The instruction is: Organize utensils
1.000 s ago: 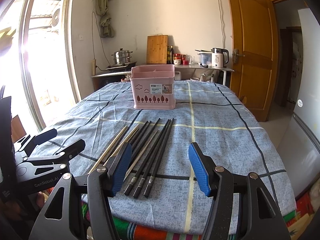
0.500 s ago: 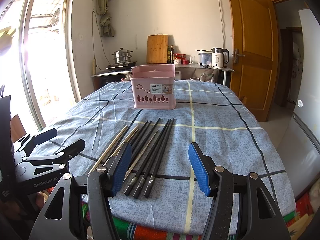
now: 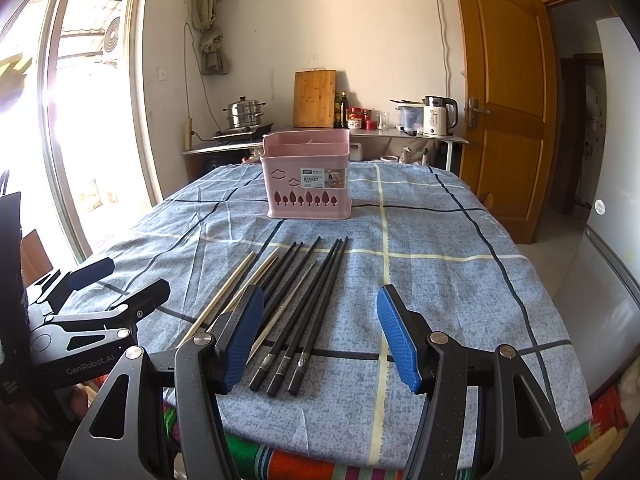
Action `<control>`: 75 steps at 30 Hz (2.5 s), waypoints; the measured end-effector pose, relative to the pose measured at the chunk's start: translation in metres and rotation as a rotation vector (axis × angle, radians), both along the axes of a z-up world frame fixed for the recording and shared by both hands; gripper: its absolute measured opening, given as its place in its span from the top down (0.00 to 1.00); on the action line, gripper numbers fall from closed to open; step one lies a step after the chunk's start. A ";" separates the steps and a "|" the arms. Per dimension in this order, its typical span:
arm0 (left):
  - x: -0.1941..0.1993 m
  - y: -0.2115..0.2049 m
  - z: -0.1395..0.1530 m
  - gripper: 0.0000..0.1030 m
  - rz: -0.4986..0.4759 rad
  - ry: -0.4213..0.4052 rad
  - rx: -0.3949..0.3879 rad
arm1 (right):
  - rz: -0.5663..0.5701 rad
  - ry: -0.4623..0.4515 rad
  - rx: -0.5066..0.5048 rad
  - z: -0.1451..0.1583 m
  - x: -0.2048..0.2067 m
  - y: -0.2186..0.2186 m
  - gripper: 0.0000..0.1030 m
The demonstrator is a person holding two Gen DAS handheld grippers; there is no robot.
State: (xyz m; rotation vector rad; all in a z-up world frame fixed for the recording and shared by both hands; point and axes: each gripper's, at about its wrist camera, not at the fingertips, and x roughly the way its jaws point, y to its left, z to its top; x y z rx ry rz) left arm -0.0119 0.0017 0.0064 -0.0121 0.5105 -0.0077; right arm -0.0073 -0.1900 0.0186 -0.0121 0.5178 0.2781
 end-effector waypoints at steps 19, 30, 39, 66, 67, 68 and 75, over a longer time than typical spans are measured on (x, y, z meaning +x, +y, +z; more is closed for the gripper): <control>0.010 0.004 -0.006 0.10 -0.012 0.034 -0.011 | -0.006 0.030 0.006 -0.006 0.007 -0.003 0.42; 0.067 0.017 -0.023 0.18 -0.031 0.188 -0.031 | 0.026 0.100 -0.001 -0.012 0.042 0.004 0.42; 0.129 0.023 -0.039 0.26 -0.051 0.348 -0.054 | 0.016 0.199 -0.034 -0.026 0.092 0.013 0.42; 0.171 0.026 -0.047 0.91 -0.118 0.421 -0.093 | 0.181 0.381 0.050 -0.037 0.168 0.076 0.82; 0.172 0.029 -0.047 0.91 -0.113 0.425 -0.104 | 0.187 0.393 0.052 -0.038 0.172 0.079 0.82; 0.173 0.033 -0.047 0.91 -0.113 0.432 -0.124 | 0.189 0.410 0.050 -0.041 0.176 0.082 0.82; 0.184 0.053 -0.045 0.91 -0.103 0.464 -0.199 | 0.183 0.493 0.041 -0.056 0.199 0.093 0.83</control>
